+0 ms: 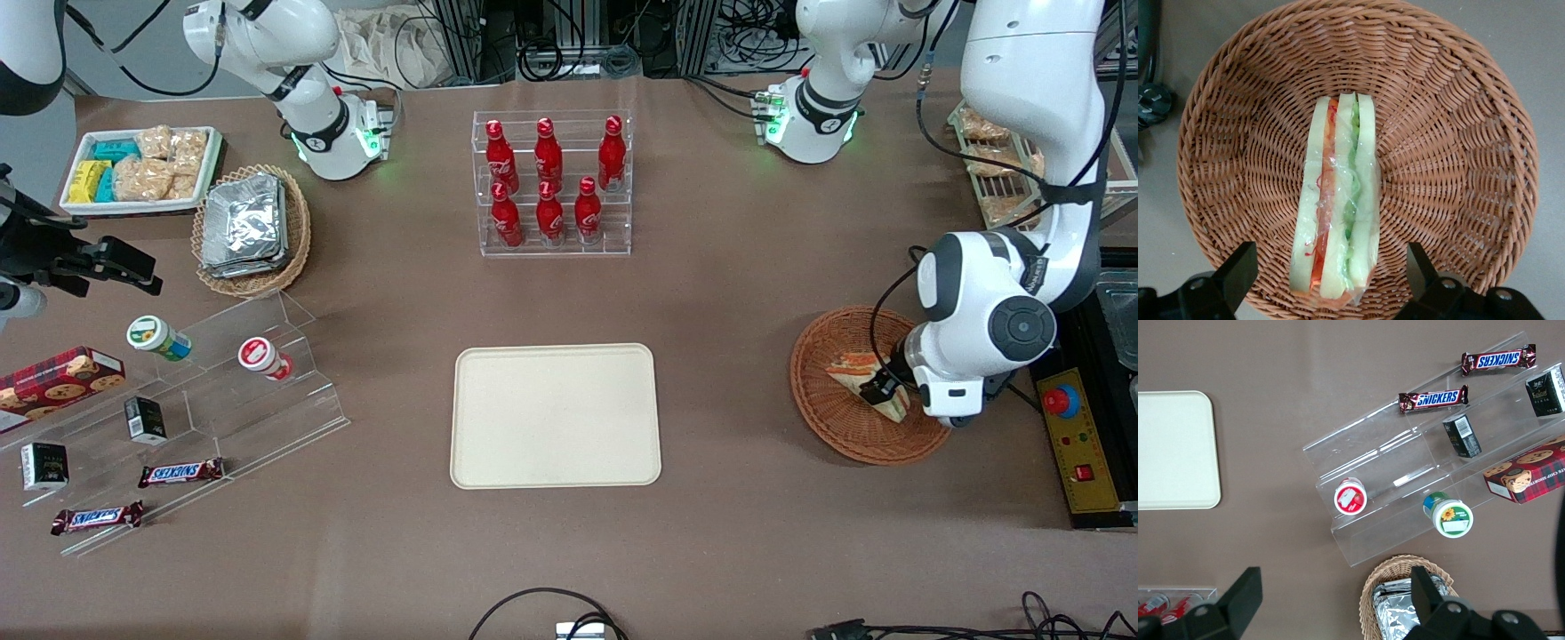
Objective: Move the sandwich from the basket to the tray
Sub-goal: 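Close the left gripper on the wrapped sandwich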
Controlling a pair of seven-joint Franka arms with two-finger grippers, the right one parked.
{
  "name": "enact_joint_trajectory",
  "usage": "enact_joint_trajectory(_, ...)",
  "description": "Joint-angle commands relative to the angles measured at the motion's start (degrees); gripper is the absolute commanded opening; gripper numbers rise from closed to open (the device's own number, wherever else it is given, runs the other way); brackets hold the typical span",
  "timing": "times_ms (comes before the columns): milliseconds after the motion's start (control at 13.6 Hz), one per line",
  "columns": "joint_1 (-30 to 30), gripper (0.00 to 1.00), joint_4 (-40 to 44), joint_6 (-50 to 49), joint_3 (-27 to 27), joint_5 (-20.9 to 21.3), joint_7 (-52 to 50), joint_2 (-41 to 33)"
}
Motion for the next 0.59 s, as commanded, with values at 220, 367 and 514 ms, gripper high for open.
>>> enact_joint_trajectory(220,0.3,1.0,0.8,1.1,0.2,-0.2,-1.9,3.1)
enact_joint_trajectory(367,0.3,1.0,0.9,1.8,0.1,-0.4,-2.7,3.5)
enact_joint_trajectory(514,0.6,1.0,2.1,2.0,0.1,-1.9,-2.8,3.9)
